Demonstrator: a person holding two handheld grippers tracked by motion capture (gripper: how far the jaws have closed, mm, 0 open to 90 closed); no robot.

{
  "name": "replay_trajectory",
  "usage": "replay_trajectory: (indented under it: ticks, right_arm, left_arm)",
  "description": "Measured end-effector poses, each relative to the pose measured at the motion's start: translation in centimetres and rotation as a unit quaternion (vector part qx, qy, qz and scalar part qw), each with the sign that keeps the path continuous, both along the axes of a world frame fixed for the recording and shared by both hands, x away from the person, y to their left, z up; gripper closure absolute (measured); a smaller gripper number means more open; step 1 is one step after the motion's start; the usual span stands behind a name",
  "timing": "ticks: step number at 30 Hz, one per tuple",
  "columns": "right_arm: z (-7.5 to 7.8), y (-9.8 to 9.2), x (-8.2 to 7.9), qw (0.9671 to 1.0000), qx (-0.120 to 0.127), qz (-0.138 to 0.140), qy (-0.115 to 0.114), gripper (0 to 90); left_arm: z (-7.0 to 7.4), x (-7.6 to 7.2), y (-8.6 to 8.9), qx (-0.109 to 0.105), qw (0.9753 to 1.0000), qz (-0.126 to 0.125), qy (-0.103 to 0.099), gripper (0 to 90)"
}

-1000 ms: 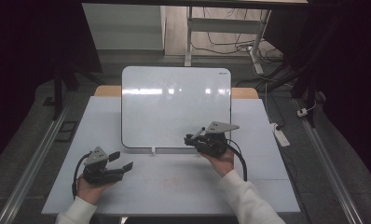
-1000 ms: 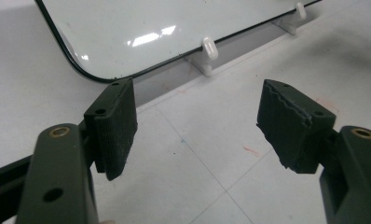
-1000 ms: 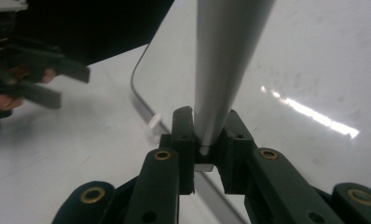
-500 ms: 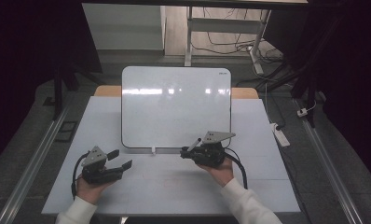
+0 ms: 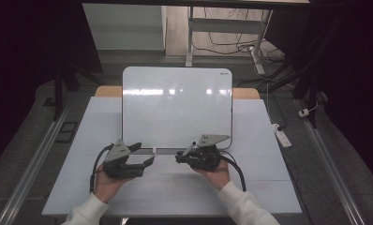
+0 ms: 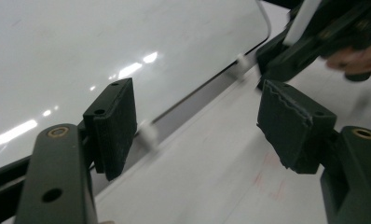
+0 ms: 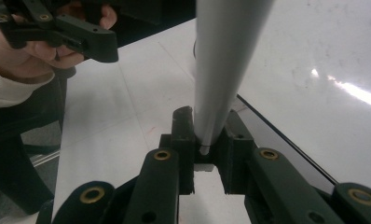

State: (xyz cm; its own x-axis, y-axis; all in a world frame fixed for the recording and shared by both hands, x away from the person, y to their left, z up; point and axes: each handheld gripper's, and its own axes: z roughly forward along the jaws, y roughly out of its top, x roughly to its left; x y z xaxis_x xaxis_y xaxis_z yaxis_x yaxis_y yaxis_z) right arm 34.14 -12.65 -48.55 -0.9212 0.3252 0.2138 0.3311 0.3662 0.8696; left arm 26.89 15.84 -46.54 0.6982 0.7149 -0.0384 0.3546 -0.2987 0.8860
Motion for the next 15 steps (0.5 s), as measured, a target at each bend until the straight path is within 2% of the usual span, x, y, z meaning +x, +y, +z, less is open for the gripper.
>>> replay_trajectory:
  ticks: [2,3,4,6,13,15]
  right_arm:
    - [0.1,0.1,-0.1,1.0,0.002,0.001,-0.002,78.0]
    - [0.1,0.2,-0.2,1.0,0.004,0.002,-0.003,78.0]
    - [0.2,0.2,-0.2,1.0,0.005,0.002,-0.003,78.0]
    - [0.2,0.3,-0.2,1.0,0.005,0.002,-0.003,78.0]
    - [0.0,0.3,-0.2,1.0,0.007,0.001,0.001,78.0]
    - [0.0,0.3,-0.1,1.0,0.008,0.0,0.002,78.0]
  left_arm:
    - [0.3,0.2,-0.6,0.002,1.0,-0.006,-0.004,29.2]
    - [0.8,0.6,-1.9,0.001,0.9998,-0.018,-0.01,29.3]
    - [0.8,0.6,-1.9,0.001,0.9998,-0.018,-0.01,29.4]
    - [1.2,1.1,-3.6,0.007,0.9992,-0.038,-0.015,29.7]
    - [1.9,1.8,-5.7,0.0,0.9977,-0.064,-0.021,33.7]
    - [2.2,2.0,-6.2,-0.001,0.9971,-0.071,-0.026,37.7]
